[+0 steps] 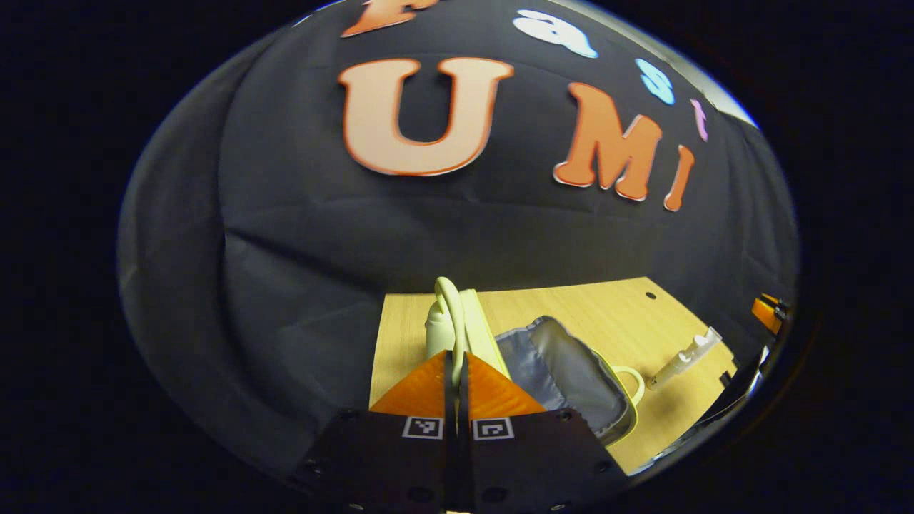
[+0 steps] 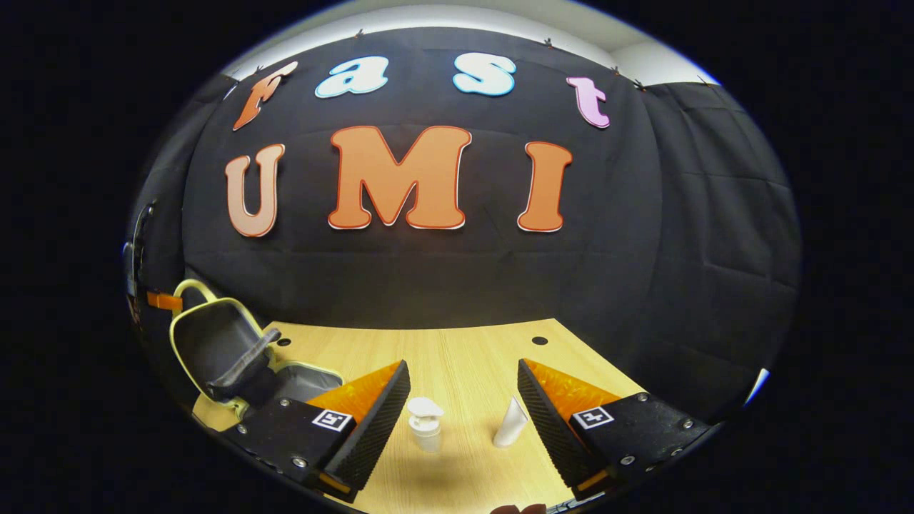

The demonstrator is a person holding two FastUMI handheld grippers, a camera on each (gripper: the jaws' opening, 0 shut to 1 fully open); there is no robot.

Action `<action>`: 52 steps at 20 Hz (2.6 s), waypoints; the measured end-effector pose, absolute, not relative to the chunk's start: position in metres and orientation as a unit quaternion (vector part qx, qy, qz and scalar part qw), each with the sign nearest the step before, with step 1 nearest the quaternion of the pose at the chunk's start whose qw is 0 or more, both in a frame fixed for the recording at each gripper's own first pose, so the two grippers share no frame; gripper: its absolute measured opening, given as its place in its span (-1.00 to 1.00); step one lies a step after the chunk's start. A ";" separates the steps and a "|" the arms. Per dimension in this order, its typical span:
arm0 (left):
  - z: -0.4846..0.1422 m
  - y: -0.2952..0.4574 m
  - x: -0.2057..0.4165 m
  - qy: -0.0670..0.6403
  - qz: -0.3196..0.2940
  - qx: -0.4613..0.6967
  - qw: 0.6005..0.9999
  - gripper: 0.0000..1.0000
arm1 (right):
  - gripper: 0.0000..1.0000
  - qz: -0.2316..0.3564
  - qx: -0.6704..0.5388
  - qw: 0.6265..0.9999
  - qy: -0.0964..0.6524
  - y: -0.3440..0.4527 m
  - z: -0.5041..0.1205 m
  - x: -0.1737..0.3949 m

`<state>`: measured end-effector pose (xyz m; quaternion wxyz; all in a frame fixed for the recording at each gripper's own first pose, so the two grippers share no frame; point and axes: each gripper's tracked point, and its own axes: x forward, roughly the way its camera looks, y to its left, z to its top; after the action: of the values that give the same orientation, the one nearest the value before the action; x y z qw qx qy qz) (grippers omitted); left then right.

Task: First open the suitcase, pack the skin care products into it, and then close the suitcase.

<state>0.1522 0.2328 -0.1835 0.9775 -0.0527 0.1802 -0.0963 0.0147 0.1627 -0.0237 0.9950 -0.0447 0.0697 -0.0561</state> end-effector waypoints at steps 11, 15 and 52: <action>-0.374 0.331 0.170 0.252 -0.094 -0.243 0.932 -0.98 | 0.93 -0.115 -0.071 0.988 0.078 0.191 -0.047 0.015; -0.403 0.317 0.185 0.278 -0.084 -0.270 0.918 -0.98 | 0.92 -0.128 -0.078 0.984 0.091 0.183 -0.063 0.012; -0.262 -0.291 0.062 0.065 -0.150 0.073 0.984 0.92 | 0.92 -0.021 -0.047 0.991 0.122 0.006 -0.078 0.083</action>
<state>0.0621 -0.2906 -0.2622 0.9840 0.0727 0.0647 -0.1496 0.0827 0.0058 -0.0782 0.9912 -0.0472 0.1219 -0.0209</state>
